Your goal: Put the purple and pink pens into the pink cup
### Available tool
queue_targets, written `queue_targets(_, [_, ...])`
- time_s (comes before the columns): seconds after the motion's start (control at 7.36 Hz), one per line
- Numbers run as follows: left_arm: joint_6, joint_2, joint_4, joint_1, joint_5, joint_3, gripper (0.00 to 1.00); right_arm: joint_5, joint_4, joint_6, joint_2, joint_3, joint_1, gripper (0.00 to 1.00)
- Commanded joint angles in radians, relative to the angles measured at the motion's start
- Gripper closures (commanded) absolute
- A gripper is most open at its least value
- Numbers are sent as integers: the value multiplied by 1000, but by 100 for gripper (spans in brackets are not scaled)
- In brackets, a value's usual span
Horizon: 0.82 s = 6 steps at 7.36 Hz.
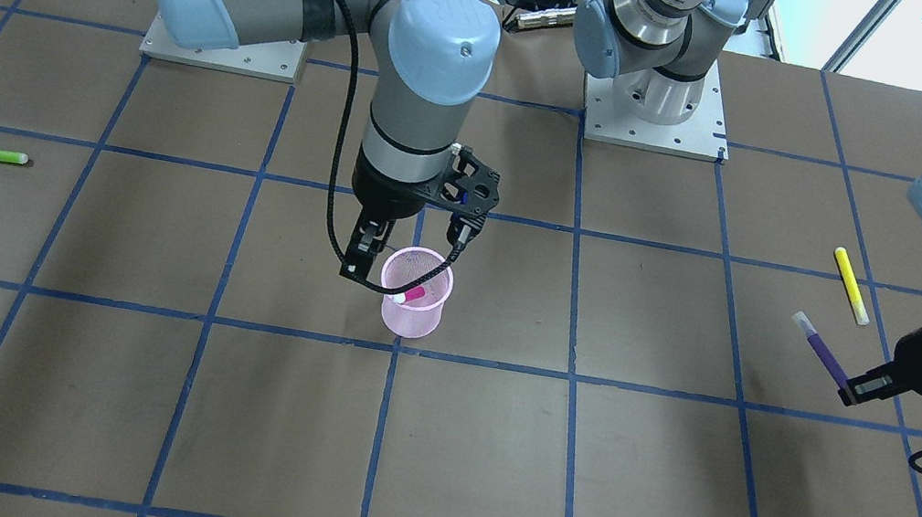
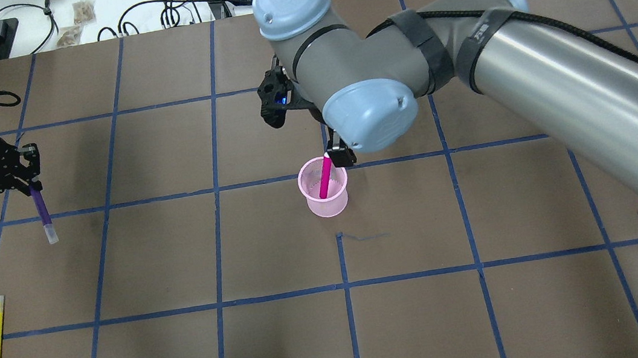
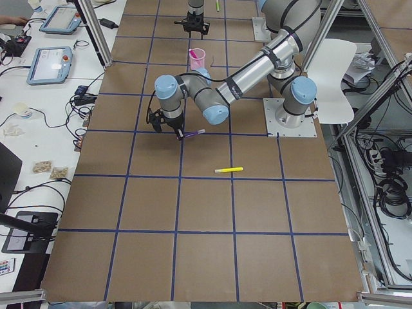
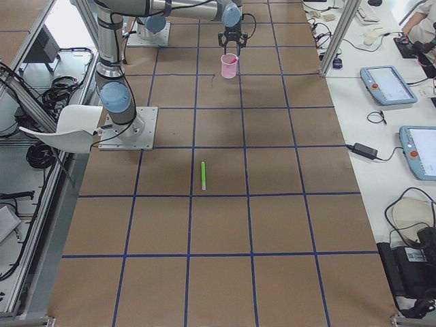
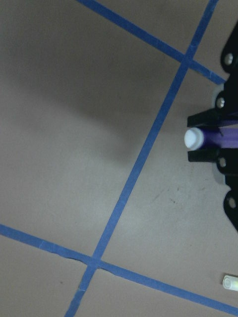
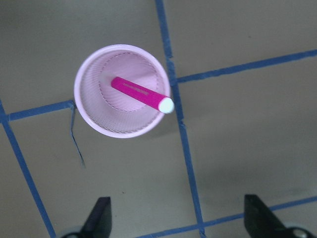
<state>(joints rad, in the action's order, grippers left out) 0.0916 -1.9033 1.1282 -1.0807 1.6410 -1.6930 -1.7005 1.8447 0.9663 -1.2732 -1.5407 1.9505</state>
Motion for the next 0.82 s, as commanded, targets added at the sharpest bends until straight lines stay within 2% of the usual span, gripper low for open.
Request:
queue_targets(0.0, [-27, 42, -5, -104, 2, 53, 100, 105, -15, -1, -116, 18, -166, 0])
queue_targets(0.14, [-108, 58, -7, -175, 2, 73, 100, 123, -42, -6, -173, 14, -232, 0])
queue_targets(0.27, [-209, 75, -13, -250, -1, 76, 100, 160, -121, -64, -225, 13, -283, 0])
queue_targets(0.41, [-302, 82, -49, -327, 2, 75, 100, 180, -160, -201, -267, 11, -312, 0])
queue_targets(0.68, [-485, 82, -85, -443, 2, 75, 100, 180, -165, -580, -293, 14, -329, 0])
